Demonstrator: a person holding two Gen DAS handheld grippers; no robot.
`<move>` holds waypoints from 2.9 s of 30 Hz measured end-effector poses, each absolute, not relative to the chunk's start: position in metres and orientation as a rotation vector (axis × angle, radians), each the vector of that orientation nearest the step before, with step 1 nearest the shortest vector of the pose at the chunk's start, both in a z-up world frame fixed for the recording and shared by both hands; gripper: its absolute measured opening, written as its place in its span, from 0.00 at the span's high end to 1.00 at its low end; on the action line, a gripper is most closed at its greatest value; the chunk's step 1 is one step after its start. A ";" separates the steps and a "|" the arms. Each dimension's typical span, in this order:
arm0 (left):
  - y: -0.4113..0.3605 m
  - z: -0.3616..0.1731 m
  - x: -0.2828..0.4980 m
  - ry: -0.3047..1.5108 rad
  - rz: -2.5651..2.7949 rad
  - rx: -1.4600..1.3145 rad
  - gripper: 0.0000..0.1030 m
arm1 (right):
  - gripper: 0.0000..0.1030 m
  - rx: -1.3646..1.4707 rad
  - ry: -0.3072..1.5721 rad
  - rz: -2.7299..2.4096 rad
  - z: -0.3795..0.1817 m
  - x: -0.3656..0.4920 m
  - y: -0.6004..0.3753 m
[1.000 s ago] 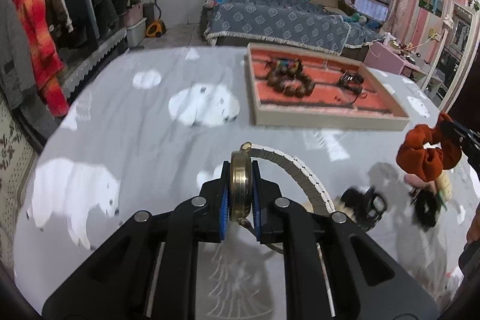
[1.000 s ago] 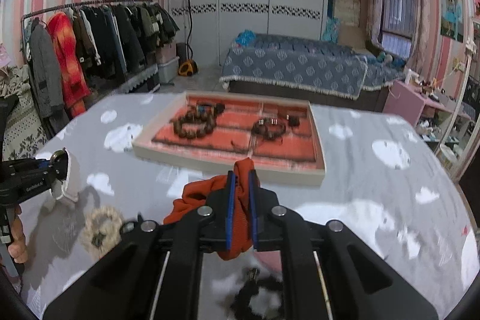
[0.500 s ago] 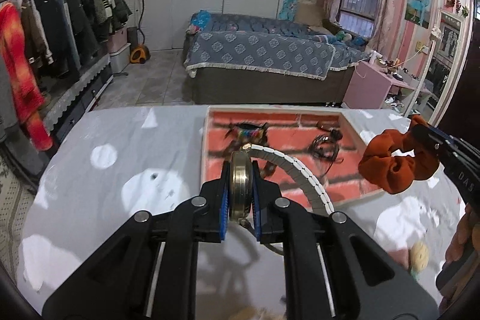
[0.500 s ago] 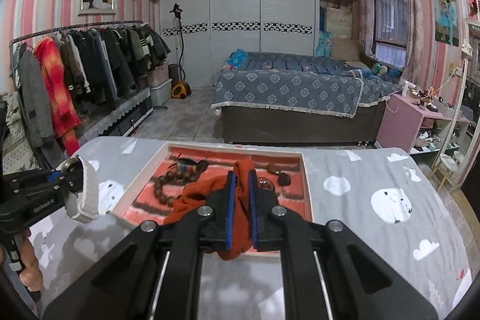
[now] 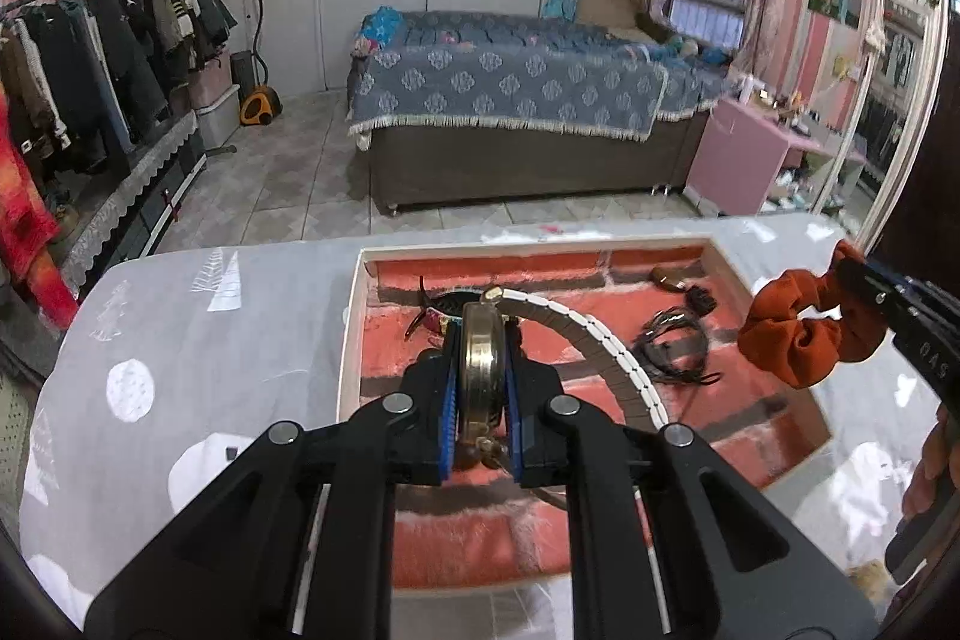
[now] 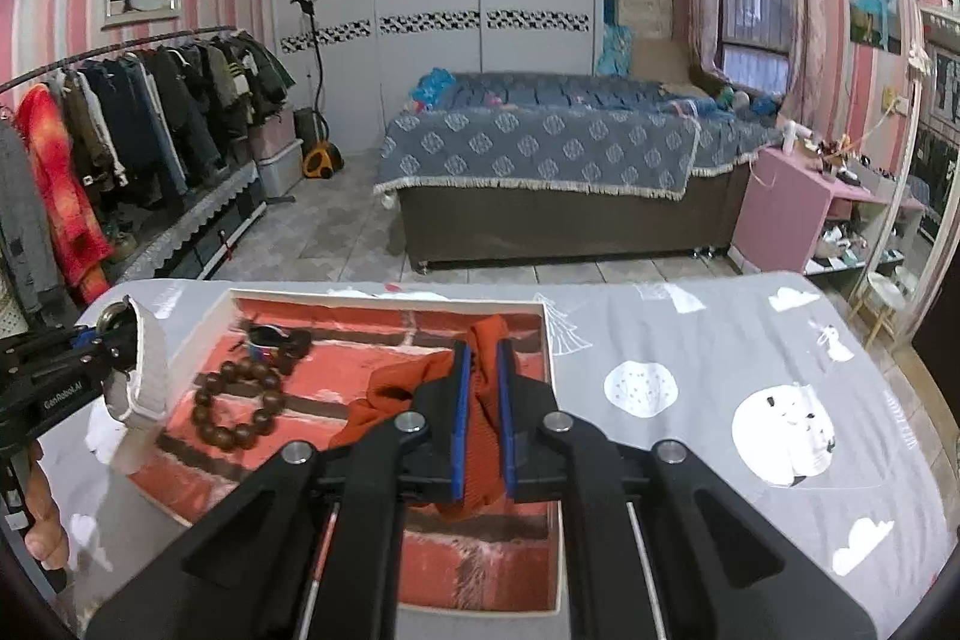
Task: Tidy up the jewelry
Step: 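Carry the watch into the tray with left tool while right tool carries the orange scrunchie there, then open both tools to release the watch and scrunchie, then lift away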
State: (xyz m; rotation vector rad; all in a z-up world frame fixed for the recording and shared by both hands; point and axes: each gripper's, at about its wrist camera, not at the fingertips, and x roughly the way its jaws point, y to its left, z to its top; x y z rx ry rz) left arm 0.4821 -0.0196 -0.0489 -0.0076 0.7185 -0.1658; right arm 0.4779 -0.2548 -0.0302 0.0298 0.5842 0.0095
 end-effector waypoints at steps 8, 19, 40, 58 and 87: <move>-0.013 -0.095 0.512 0.805 -0.134 -0.019 0.89 | 0.92 -0.003 0.607 -0.044 -0.062 0.495 -0.253; -0.017 -0.121 0.522 0.856 -0.120 0.012 0.89 | 0.92 -0.006 0.675 -0.042 -0.092 0.509 -0.251; -0.017 -0.125 0.522 0.842 -0.129 0.015 0.86 | 0.88 0.019 0.750 -0.032 -0.121 0.522 -0.255; -0.008 -0.107 0.511 0.765 -0.088 0.006 0.45 | 0.34 0.070 0.635 -0.040 -0.095 0.505 -0.265; -0.024 -0.019 0.414 0.654 -0.083 0.019 0.05 | 0.06 0.088 0.532 -0.150 -0.023 0.399 -0.320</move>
